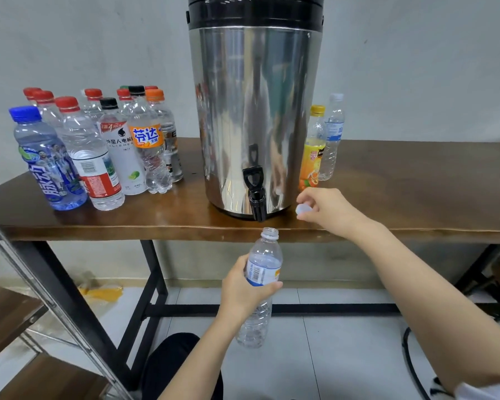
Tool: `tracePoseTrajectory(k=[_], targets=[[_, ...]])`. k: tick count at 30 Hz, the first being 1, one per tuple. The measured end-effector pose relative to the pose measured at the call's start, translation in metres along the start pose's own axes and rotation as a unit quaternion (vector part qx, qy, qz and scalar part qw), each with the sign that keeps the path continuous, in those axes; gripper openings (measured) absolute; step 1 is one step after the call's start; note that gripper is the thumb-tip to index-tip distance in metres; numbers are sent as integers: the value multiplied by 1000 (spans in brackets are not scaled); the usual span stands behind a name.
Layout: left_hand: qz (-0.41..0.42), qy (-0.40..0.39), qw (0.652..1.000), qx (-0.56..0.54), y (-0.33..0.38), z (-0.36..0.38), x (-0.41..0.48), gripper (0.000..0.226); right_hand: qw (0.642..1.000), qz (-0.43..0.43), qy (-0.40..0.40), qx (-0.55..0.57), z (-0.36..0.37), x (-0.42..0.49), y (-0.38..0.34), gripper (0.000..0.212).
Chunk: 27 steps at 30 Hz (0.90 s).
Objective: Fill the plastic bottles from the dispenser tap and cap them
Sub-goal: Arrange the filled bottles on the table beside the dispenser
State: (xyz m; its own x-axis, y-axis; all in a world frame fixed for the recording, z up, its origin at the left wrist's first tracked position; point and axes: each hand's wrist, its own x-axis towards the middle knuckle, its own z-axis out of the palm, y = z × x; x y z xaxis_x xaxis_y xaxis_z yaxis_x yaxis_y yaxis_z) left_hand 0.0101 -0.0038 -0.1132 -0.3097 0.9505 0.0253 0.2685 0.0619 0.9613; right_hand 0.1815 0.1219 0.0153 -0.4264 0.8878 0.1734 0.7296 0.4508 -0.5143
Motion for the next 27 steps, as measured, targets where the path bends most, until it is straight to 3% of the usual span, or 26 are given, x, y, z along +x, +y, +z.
tracePoseTrajectory(k=[4, 9, 13, 18, 22, 27], targets=[[-9, 24, 999, -20, 1, -2, 3, 59, 998, 53, -13, -37, 19, 7, 16, 26], [18, 44, 999, -27, 11, -2, 11, 61, 998, 43, 11, -44, 30, 10, 20, 34], [49, 54, 996, -49, 12, -1, 10, 77, 996, 29, 47, -67, 27, 6, 11, 42], [92, 77, 992, -49, 8, -1, 8, 85, 974, -116, 189, -43, 5, -3, -37, 29], [105, 80, 990, -51, 8, -2, 7, 84, 957, -212, 185, -75, -7, -8, -84, 39], [101, 81, 990, -47, 6, -3, 7, 86, 929, -231, 188, -220, -3, 1, -100, 32]])
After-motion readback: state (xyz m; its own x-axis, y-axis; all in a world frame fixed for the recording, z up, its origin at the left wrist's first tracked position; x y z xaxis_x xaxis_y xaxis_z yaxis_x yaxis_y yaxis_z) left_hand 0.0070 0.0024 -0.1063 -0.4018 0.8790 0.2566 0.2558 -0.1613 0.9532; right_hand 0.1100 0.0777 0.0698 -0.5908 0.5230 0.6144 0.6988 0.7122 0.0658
